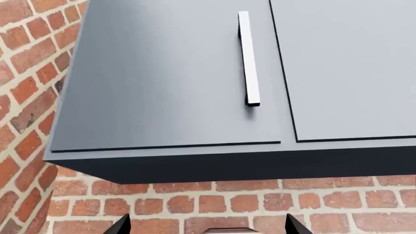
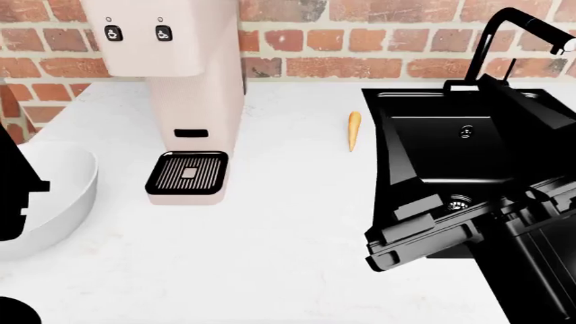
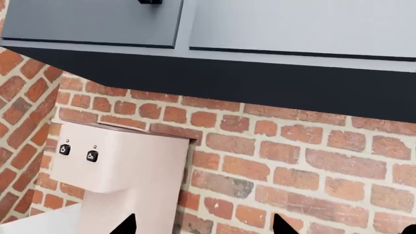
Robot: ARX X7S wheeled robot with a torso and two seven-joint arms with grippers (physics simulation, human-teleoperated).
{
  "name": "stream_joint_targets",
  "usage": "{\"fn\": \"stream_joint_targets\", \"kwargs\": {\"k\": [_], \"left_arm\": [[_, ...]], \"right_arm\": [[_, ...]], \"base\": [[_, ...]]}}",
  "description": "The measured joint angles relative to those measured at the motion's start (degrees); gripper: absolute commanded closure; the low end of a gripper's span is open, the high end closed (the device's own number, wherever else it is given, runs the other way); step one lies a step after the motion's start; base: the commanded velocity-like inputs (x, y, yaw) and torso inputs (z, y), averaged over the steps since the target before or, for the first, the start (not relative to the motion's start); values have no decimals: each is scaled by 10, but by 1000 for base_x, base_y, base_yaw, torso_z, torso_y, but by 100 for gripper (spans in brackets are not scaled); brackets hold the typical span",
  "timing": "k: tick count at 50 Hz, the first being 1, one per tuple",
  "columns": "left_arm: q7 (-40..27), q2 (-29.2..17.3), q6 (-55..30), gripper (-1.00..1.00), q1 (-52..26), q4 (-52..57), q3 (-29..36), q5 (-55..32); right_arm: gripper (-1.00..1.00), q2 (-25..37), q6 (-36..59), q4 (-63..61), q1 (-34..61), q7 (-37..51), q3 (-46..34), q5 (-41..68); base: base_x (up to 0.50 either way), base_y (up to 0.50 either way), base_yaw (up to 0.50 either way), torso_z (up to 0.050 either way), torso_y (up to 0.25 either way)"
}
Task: Place the two vegetables and bowl onto the tray for setting up a vegetable dip station.
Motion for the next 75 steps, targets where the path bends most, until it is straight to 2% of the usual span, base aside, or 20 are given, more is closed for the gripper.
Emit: {"fn": "stream_joint_targets", "kwargs": {"k": [18, 33, 58, 63, 75], "left_arm": [[-4, -1, 0, -100, -6, 0, 15, 7], [-5, 10, 0, -100, -5, 0, 16, 11], [2, 22, 1, -100, 2, 0, 59, 54], [1, -1, 46, -100, -12, -4, 120, 80], [1, -134, 236, -100, -148, -29, 350, 136]], "right_arm": [[-100, 3, 0, 0, 1, 6, 5, 13], [-100, 0, 0, 0, -12, -26, 15, -15], [-100, -10, 0, 0, -29, -61, 17, -63], [-100, 10, -17, 3, -29, -30, -5, -47], [-100, 122, -146, 38, 67, 121, -158, 48]], "base": [[-2, 500, 0, 0, 0], [0, 8, 0, 0, 0], [0, 0, 0, 0, 0], [0, 0, 0, 0, 0], [0, 0, 0, 0, 0]]}}
